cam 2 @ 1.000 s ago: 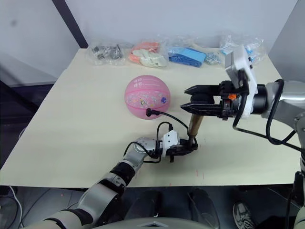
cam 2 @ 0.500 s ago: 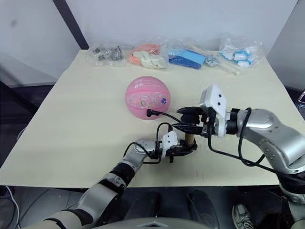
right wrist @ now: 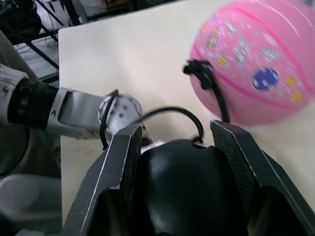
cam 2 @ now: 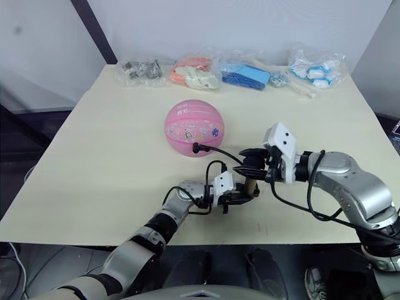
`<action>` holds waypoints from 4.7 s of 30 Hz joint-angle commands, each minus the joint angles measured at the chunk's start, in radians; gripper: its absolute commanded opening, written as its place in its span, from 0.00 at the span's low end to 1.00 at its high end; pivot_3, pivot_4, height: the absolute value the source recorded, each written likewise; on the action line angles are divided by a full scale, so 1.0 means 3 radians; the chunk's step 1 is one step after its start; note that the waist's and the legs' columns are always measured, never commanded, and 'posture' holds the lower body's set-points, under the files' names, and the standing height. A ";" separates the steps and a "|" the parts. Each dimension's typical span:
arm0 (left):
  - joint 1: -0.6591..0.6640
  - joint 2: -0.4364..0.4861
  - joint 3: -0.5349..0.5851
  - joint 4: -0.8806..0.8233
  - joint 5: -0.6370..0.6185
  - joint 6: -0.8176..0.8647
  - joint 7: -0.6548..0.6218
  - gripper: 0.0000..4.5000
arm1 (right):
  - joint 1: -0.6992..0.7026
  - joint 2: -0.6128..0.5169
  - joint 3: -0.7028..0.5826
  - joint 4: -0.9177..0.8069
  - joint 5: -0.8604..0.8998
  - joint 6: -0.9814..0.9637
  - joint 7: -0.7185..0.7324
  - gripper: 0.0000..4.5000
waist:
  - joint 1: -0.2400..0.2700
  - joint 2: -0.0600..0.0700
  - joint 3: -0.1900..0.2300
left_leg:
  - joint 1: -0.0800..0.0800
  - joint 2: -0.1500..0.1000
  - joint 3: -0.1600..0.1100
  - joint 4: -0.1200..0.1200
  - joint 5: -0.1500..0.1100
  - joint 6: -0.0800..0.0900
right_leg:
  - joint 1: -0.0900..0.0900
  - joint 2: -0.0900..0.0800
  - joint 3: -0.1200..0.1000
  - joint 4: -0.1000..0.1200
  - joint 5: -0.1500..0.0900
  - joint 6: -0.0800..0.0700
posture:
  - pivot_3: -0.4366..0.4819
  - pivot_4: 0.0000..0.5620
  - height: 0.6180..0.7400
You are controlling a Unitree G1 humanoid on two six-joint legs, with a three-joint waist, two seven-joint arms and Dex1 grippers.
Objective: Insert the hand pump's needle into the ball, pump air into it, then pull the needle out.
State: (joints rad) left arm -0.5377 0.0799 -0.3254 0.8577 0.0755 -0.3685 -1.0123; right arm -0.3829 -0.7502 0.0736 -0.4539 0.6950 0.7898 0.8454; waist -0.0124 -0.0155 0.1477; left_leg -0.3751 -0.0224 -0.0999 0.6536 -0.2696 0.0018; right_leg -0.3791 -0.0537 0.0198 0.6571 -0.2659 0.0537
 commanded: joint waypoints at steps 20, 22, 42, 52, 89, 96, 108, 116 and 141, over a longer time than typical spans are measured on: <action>0.0085 0.0027 -0.0036 0.0114 0.0052 0.0108 -0.0042 0.25 | -0.1567 -0.0506 -0.0980 0.0273 0.1547 0.1126 -0.0211 0.39 | 0.0005 0.0018 0.0020 | -0.0021 -0.0003 0.0000 0.0001 0.0000 0.0000 | -0.0020 -0.0008 -0.0001 0.0000 0.0000 0.0000 | 0.48 0.27 0.99; 0.0077 0.0028 -0.0031 0.0123 0.0049 0.0110 -0.0043 0.25 | -0.1559 -0.0499 -0.0957 0.0260 0.1568 0.1141 -0.0238 0.39 | 0.0005 0.0018 0.0020 | -0.0021 -0.0003 -0.0001 0.0000 0.0000 0.0000 | -0.0020 -0.0008 -0.0002 0.0000 0.0000 0.0000 | 0.48 0.27 0.99; 0.0076 0.0022 -0.0037 0.0137 0.0054 0.0100 -0.0019 0.25 | -0.0138 -0.0012 0.0062 -0.0302 0.0475 0.0467 -0.0499 0.39 | -0.0004 0.0004 -0.0002 | -0.0001 -0.0001 -0.0001 0.0002 0.0000 0.0000 | -0.0001 -0.0002 -0.0002 0.0003 0.0000 0.0001 | 0.48 0.27 0.99; 0.0080 0.0029 -0.0031 0.0129 0.0049 0.0109 -0.0020 0.25 | 0.0133 0.0248 0.0361 -0.0110 -0.0041 0.0213 -0.0566 0.39 | -0.0004 0.0001 -0.0005 | -0.0001 -0.0002 -0.0003 0.0002 0.0000 0.0000 | 0.0000 -0.0002 -0.0003 0.0002 0.0000 0.0001 | 0.48 0.27 0.99; 0.0061 0.0035 -0.0031 0.0264 0.0069 -0.0009 -0.0007 0.25 | -0.1881 -0.0713 -0.0965 0.0380 0.1838 0.1418 -0.0366 0.39 | 0.0007 0.0027 0.0025 | -0.0034 -0.0003 -0.0004 0.0002 0.0000 0.0000 | -0.0031 -0.0011 -0.0004 0.0000 0.0001 0.0000 | 0.48 0.27 0.99; 0.0057 0.0034 -0.0042 0.0254 0.0065 0.0000 -0.0007 0.25 | -0.1222 -0.0465 -0.0718 -0.0035 0.1696 0.1319 -0.0511 0.39 | 0.0007 0.0027 0.0021 | -0.0040 -0.0004 0.0001 0.0002 0.0000 0.0001 | -0.0041 -0.0012 -0.0001 0.0005 0.0001 0.0000 | 0.48 0.27 0.99; 0.0048 0.0034 -0.0035 0.0307 0.0075 -0.0020 0.0012 0.25 | -0.0284 -0.0068 -0.0028 -0.0377 0.0761 0.0675 -0.0653 0.39 | -0.0009 0.0008 -0.0001 | -0.0006 0.0000 0.0001 0.0001 0.0000 0.0001 | -0.0008 -0.0001 -0.0001 0.0004 0.0000 0.0001 | 0.48 0.27 0.99; 0.0063 0.0029 -0.0041 0.0299 0.0080 -0.0036 0.0021 0.25 | 0.0097 0.0234 0.0457 -0.0327 0.0091 0.0245 -0.0700 0.39 | -0.0008 0.0001 -0.0012 | 0.0001 -0.0001 -0.0002 0.0001 0.0000 0.0000 | -0.0001 -0.0001 -0.0002 0.0003 -0.0001 0.0003 | 0.48 0.27 0.99; 0.0033 0.0027 -0.0030 0.0326 0.0078 -0.0038 -0.0003 0.25 | -0.0896 -0.0124 -0.0703 -0.0298 0.1448 0.1163 -0.0425 0.39 | 0.0004 0.0015 0.0002 | -0.0016 -0.0004 -0.0010 0.0000 0.0000 0.0001 | -0.0010 -0.0006 -0.0009 -0.0004 0.0000 0.0000 | 0.48 0.27 0.99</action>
State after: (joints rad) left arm -0.5547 0.0752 -0.3238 0.9037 0.0755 -0.4072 -1.0205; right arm -0.6163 -0.7724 -0.0763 -0.5274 1.0501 1.1332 0.6901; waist -0.0112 -0.0110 0.1483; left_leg -0.3800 -0.0237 -0.1028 0.6536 -0.2696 0.0020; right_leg -0.3821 -0.0555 0.0171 0.6559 -0.2658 0.0537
